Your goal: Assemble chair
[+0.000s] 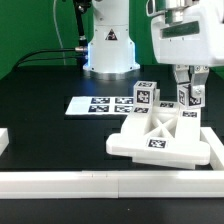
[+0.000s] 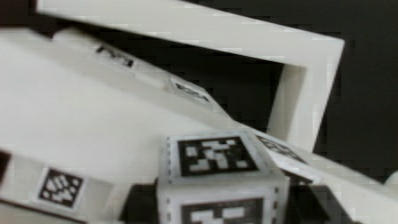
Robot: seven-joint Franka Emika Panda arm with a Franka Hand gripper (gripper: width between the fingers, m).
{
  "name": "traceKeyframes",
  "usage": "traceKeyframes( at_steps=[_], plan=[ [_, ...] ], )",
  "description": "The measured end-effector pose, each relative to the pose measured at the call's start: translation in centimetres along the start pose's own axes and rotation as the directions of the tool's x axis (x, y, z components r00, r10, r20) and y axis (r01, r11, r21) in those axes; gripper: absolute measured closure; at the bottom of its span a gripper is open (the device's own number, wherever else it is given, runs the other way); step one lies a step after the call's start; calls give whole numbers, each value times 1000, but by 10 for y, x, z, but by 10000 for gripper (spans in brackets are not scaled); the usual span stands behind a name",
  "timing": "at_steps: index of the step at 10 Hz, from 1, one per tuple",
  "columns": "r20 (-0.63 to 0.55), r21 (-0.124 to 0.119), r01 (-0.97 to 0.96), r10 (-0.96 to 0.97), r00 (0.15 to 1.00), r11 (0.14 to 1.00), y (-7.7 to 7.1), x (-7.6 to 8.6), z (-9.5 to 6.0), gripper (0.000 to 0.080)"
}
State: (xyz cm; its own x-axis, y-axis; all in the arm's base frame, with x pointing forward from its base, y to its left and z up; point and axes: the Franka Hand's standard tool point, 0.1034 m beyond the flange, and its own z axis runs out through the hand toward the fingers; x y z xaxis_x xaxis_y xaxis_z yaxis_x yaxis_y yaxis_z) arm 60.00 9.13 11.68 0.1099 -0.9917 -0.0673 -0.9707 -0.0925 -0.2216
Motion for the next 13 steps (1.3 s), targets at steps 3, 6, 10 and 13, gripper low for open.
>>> traceKeyframes(
  at_steps=[3, 6, 10, 13],
  plan=[
    [0, -1, 52, -52, 999, 999, 0, 0, 1, 329],
    [33, -70, 441, -440, 897, 895, 2, -3, 0, 161],
    [61, -80, 739, -737, 673, 669, 3, -3, 0, 151],
    [104, -90, 967, -963, 248, 239, 4, -9, 5, 151]
  ],
)
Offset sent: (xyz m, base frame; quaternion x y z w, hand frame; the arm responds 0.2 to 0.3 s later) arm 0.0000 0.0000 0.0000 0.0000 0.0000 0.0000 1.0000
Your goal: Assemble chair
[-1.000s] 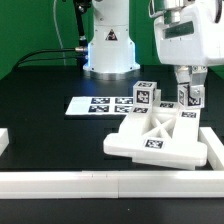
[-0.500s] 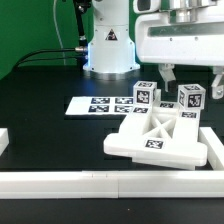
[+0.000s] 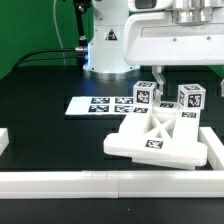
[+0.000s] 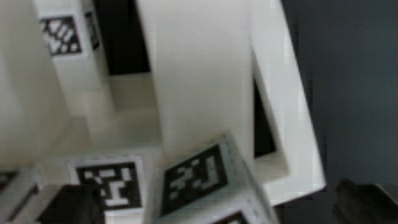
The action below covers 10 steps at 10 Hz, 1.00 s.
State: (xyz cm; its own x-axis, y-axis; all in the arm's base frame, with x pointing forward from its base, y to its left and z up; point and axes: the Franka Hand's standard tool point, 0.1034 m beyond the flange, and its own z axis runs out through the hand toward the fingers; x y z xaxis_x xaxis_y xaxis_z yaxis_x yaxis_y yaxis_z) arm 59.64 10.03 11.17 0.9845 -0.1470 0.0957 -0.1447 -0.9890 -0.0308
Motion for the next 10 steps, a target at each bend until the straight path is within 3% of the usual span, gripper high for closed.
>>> traceKeyframes(
  at_steps=[1, 3, 4, 6, 7, 10],
  plan=[
    [-2, 0, -21, 21, 1000, 1000, 2, 1, 0, 151],
    [-1, -2, -36, 36, 999, 999, 2, 0, 0, 424],
    [-1, -2, -38, 38, 999, 999, 2, 0, 0, 518],
    [-6, 2, -223, 223, 975, 975, 2, 0, 1, 518],
    [-37, 18, -378, 379, 925, 926, 1, -1, 2, 518],
    [-19, 59, -716, 718, 696, 695, -6, -3, 1, 518]
  ],
)
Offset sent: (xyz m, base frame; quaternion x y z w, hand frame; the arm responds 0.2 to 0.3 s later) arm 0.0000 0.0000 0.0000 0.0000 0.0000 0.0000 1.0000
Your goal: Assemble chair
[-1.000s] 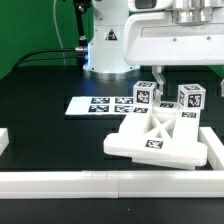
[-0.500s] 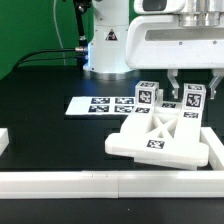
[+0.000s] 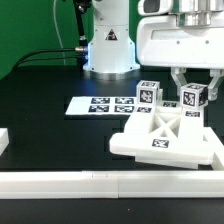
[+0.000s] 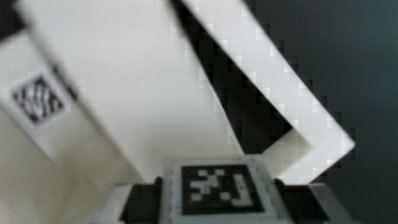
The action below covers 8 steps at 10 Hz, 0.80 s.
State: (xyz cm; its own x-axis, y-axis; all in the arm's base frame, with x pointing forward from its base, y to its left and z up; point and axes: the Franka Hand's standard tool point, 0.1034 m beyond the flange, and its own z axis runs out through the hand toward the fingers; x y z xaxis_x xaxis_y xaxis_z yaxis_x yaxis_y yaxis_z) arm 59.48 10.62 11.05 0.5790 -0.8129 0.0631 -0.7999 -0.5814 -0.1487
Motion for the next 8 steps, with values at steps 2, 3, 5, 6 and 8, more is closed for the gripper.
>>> traceKeyframes(
  at_steps=[2, 3, 5, 6, 8],
  plan=[
    [2, 8, -110, 110, 994, 994, 0, 0, 0, 518],
    [3, 8, -147, 146, 989, 989, 0, 0, 0, 518],
    [18, 10, -335, 335, 942, 942, -1, 0, 0, 517],
    [31, 4, -469, 468, 883, 883, -1, 0, 0, 517],
    [61, 6, -629, 628, 776, 777, -1, 1, 0, 517]
  ],
)
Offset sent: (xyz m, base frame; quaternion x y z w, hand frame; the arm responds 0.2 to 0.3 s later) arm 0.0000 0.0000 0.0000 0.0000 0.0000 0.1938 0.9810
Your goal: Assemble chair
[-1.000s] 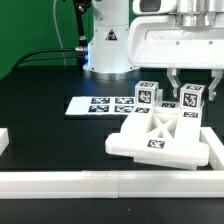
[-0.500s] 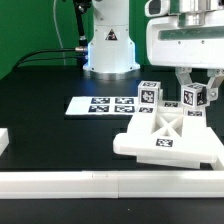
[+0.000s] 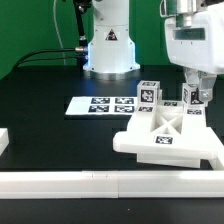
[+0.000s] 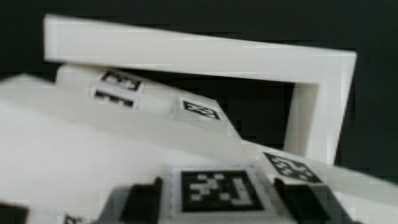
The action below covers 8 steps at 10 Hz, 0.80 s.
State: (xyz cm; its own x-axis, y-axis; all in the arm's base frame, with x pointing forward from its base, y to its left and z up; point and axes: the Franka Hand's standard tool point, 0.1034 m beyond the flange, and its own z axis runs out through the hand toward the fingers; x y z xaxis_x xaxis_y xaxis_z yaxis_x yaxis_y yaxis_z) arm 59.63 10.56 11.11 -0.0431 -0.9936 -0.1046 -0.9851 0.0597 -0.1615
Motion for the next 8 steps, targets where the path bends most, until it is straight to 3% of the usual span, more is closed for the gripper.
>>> traceKeyframes(
  at_steps=[3, 8],
  plan=[
    [28, 3, -212, 212, 977, 977, -1, 1, 0, 517],
    [39, -13, -477, 477, 878, 879, 1, 1, 4, 517]
  ],
)
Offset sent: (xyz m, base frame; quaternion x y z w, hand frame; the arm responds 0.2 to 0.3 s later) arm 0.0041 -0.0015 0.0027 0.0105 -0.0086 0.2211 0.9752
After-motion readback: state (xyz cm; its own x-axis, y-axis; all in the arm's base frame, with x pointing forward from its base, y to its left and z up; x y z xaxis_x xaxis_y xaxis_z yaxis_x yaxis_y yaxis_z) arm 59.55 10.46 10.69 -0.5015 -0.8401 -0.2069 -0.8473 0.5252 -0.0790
